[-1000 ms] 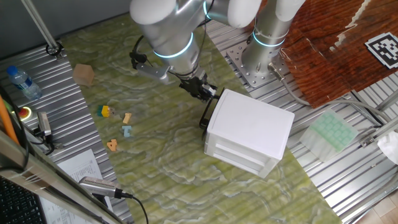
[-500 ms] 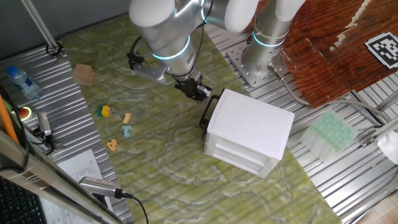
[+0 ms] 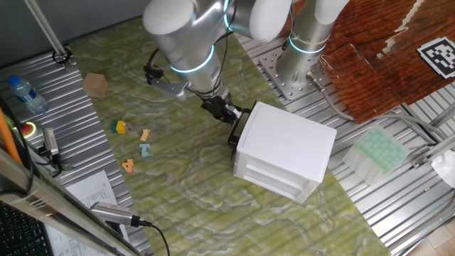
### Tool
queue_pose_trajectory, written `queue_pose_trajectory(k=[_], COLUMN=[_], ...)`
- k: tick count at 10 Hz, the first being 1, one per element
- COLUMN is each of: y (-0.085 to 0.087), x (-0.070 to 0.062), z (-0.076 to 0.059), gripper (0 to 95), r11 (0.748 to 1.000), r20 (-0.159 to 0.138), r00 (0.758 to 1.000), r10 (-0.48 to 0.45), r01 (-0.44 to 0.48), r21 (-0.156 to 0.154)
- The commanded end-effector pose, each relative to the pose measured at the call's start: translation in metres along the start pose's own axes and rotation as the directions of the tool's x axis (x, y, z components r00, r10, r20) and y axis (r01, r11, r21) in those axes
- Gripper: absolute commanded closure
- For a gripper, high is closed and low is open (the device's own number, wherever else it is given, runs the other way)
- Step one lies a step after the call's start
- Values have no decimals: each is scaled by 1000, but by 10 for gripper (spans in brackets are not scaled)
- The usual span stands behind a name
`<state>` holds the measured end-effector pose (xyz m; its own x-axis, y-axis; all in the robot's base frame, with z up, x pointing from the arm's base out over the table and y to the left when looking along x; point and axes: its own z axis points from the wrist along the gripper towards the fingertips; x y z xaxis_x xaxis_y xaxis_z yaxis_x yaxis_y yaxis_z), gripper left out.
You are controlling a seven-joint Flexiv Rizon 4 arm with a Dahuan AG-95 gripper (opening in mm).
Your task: Put things in the drawer
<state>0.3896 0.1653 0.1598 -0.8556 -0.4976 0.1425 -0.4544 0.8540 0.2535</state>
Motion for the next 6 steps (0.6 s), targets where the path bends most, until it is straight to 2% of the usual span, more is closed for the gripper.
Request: queue_pose_trajectory(k=[1, 3, 6], y=[5, 19, 23], x=[-3, -7, -7], z=[3, 8, 5], gripper=[950, 950, 950], r11=[1000, 1000, 1000], r20=[-4, -2, -12], r00=[1000, 1000, 1000], r10=[-20, -17, -13], r01=[20, 17, 13], r21=[-3, -8, -5])
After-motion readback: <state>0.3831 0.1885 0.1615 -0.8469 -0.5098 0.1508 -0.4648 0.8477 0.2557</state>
